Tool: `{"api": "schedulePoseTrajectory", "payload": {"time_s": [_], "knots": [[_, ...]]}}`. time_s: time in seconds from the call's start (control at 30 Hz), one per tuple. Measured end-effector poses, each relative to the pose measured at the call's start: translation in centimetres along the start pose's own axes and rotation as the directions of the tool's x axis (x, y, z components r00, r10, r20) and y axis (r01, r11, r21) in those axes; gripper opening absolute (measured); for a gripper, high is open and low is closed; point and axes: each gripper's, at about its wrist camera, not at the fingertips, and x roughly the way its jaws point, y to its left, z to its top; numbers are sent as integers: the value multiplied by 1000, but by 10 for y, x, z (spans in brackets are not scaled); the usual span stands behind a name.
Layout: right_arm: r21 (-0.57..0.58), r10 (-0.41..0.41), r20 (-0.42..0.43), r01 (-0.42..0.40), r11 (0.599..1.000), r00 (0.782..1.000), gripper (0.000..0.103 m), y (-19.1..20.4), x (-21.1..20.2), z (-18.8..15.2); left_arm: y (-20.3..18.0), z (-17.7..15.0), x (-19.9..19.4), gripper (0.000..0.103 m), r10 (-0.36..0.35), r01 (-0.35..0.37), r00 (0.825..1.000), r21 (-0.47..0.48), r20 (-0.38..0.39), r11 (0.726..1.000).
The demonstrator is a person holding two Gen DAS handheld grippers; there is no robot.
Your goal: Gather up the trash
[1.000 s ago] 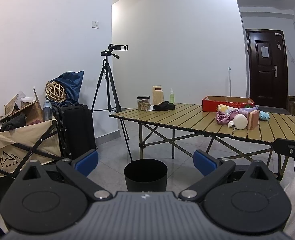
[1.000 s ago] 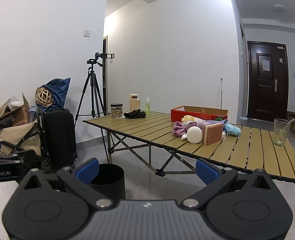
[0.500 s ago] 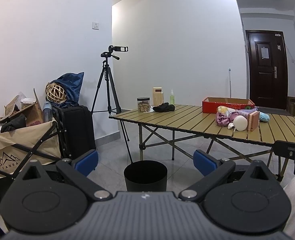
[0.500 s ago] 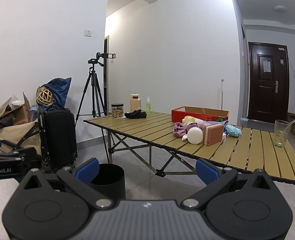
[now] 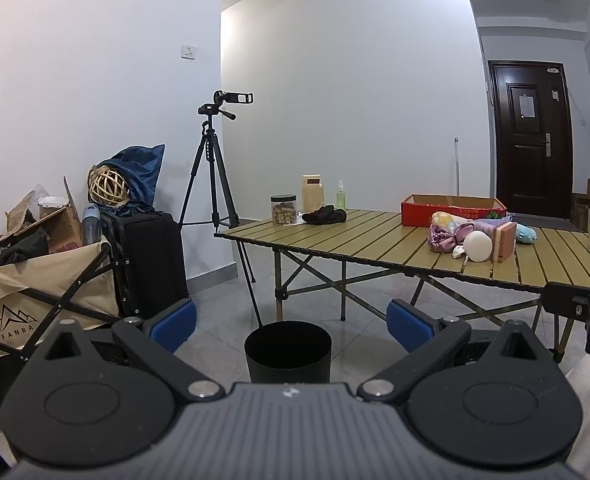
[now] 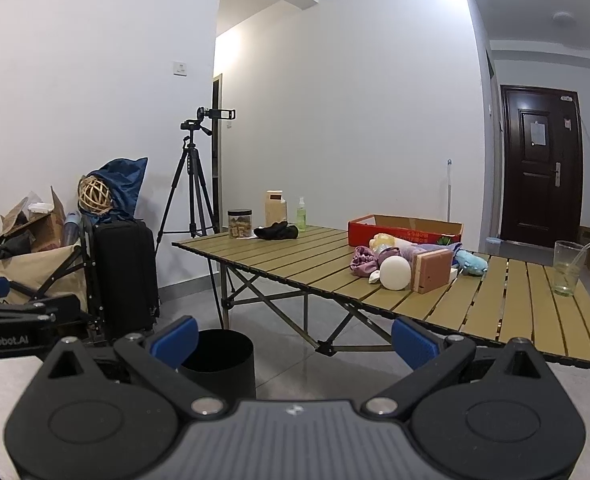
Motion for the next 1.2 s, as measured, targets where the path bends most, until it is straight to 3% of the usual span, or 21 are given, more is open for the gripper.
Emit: {"api": "schedulePoseTrajectory", "payload": {"time_s": [0.2, 0.43, 0.57, 0.87, 1.2], "knots": [[-3, -18, 32, 18, 1000, 999, 103, -4, 8, 4, 1, 7, 15, 103, -2, 2, 1000, 1, 10, 1000], [8, -50, 107, 50, 999, 993, 103, -32, 53, 15, -12, 25, 75, 103, -11, 11, 1000, -12, 12, 1000], [32, -36, 57, 34, 999, 998, 103, -60, 98, 24, -32, 35, 124, 103, -49, 49, 999, -6, -3, 999], [101, -118, -52, 123, 987, 992, 101, -128, 226, 43, -103, 50, 247, 103, -168, 172, 984, 83, -62, 982], [141, -115, -152, 136, 981, 982, 81, -170, 361, 56, -151, 63, 360, 103, -234, 247, 963, 95, -131, 964]]}}
